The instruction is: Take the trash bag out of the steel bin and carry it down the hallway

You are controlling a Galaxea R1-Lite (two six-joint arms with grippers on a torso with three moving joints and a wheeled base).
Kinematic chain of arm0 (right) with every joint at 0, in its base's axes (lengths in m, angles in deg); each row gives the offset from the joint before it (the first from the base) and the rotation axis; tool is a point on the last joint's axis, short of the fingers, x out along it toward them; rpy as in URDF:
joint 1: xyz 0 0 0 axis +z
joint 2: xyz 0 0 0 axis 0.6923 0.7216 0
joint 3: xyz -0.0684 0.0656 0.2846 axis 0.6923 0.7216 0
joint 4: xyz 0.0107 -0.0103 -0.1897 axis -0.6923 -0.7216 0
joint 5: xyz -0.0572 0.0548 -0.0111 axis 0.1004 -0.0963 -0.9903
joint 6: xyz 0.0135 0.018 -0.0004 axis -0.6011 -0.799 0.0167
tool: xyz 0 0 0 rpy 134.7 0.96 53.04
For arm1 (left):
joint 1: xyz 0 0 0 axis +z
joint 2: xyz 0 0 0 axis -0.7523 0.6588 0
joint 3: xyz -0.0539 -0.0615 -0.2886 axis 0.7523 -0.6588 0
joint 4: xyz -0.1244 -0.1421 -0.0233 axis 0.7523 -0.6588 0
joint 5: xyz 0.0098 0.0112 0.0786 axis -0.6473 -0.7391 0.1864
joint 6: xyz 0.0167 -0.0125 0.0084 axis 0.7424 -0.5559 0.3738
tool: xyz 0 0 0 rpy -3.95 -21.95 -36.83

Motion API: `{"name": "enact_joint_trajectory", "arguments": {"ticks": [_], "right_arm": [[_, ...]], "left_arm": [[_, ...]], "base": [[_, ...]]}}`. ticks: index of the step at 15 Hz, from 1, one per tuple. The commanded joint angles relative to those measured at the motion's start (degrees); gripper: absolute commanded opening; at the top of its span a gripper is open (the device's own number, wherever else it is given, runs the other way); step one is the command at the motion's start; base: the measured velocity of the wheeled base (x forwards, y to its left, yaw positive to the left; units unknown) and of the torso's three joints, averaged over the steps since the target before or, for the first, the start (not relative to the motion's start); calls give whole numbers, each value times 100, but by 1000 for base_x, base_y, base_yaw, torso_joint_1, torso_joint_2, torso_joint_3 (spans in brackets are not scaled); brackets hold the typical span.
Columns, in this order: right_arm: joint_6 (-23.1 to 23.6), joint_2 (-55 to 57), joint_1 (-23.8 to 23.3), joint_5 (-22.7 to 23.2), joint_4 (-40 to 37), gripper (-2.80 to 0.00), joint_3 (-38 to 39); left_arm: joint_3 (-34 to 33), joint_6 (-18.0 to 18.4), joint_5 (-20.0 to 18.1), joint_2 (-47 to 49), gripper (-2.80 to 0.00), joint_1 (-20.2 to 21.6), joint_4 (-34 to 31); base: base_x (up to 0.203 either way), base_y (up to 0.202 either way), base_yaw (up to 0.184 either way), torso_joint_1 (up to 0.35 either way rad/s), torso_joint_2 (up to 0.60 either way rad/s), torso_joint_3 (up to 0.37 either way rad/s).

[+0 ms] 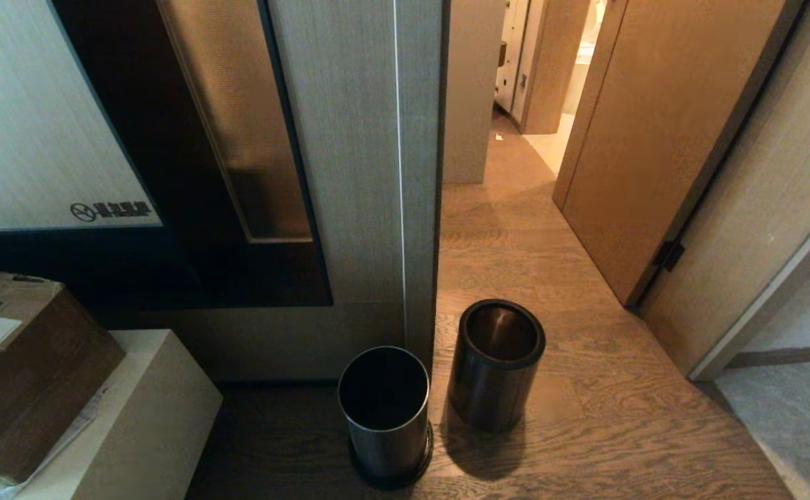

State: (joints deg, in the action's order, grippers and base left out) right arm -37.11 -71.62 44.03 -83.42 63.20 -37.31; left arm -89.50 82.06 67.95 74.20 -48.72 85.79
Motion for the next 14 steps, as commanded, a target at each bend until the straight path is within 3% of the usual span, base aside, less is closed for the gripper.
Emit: {"name": "enact_joint_trajectory", "arguments": {"ticks": [1, 14], "right_arm": [[1, 5, 4, -2, 1, -280, 0], [1, 5, 4, -2, 1, -280, 0]], "left_arm": [[-70, -4, 4, -2, -280, 1, 3], [-64, -5, 4, -2, -280, 1, 3]], "base": [[0, 0, 0, 0, 0, 0], [0, 0, 0, 0, 0, 0]]}}
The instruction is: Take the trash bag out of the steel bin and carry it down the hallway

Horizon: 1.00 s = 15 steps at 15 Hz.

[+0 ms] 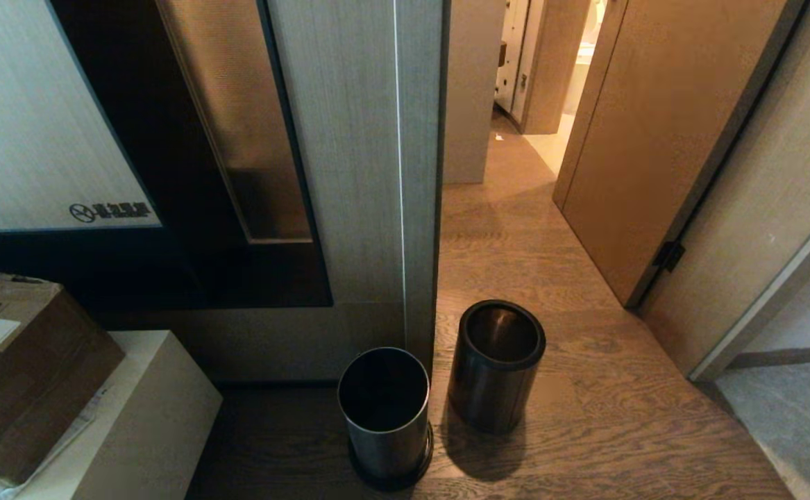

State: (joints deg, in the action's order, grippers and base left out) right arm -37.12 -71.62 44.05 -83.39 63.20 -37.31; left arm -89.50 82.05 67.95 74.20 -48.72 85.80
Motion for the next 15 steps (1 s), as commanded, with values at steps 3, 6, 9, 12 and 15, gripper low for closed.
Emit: {"name": "enact_joint_trajectory", "arguments": {"ticks": [3, 6, 9, 12, 15], "right_arm": [[2, 5, 2, -4, 1, -280, 0], [2, 5, 2, -4, 1, -280, 0], [2, 5, 2, -4, 1, -280, 0], [2, 5, 2, -4, 1, -280, 0], [2, 5, 2, -4, 1, -280, 0]], "left_arm": [[-70, 4, 4, -2, -280, 1, 3], [-70, -4, 4, -2, -280, 1, 3], [-70, -5, 4, -2, -280, 1, 3], [-70, 4, 4, -2, -280, 1, 3], [-70, -4, 4, -2, -280, 1, 3]], "base": [[0, 0, 0, 0, 0, 0], [0, 0, 0, 0, 0, 0], [0, 0, 0, 0, 0, 0], [0, 0, 0, 0, 0, 0], [0, 0, 0, 0, 0, 0]]}}
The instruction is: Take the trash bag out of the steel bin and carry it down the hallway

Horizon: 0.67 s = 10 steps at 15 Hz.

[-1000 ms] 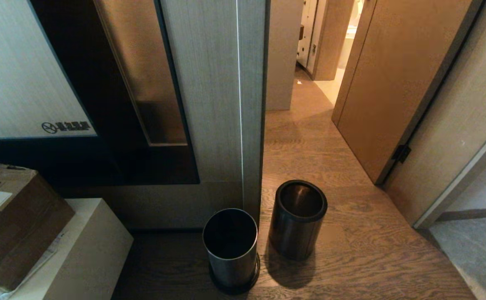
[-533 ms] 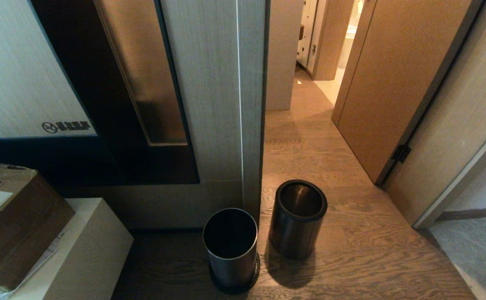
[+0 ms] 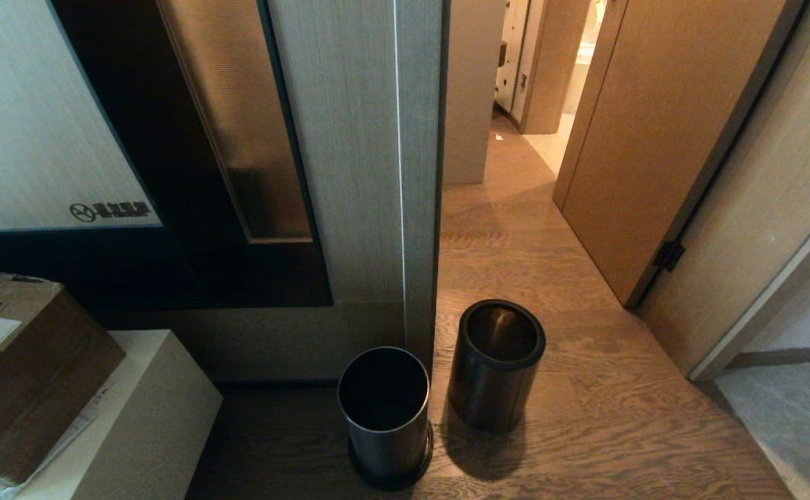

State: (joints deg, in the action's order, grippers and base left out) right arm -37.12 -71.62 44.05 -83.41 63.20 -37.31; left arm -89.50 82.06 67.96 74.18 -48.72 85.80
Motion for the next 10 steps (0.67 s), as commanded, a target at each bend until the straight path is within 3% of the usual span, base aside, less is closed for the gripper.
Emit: {"name": "enact_joint_trajectory", "arguments": {"ticks": [1, 10], "right_arm": [[2, 5, 2, -2, 1, -280, 0], [2, 5, 2, -2, 1, -280, 0]], "left_arm": [[-62, 0, 2, 0, -280, 1, 3], [-69, 1, 2, 0, -280, 1, 3]], "base": [[0, 0, 0, 0, 0, 0], [0, 0, 0, 0, 0, 0]]}}
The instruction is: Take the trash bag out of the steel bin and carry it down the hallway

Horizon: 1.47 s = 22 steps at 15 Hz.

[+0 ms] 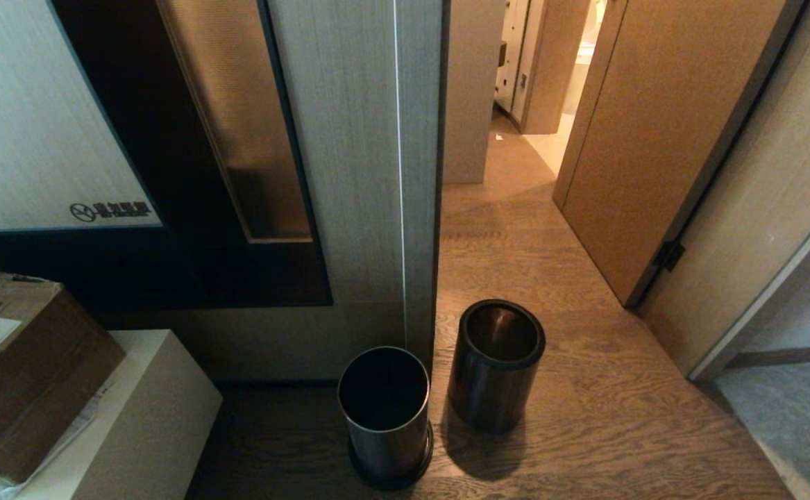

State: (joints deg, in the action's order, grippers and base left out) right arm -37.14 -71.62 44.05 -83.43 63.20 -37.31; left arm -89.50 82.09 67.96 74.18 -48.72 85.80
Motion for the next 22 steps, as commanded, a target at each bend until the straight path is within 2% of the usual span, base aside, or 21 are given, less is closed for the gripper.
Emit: {"name": "enact_joint_trajectory", "arguments": {"ticks": [1, 22], "right_arm": [[4, 5, 2, -1, 1, -280, 0], [4, 5, 2, -1, 1, -280, 0]], "left_arm": [[-66, -7, 2, 0, -280, 1, 3], [-70, -8, 2, 0, -280, 1, 3]], "base": [[0, 0, 0, 0, 0, 0], [0, 0, 0, 0, 0, 0]]}}
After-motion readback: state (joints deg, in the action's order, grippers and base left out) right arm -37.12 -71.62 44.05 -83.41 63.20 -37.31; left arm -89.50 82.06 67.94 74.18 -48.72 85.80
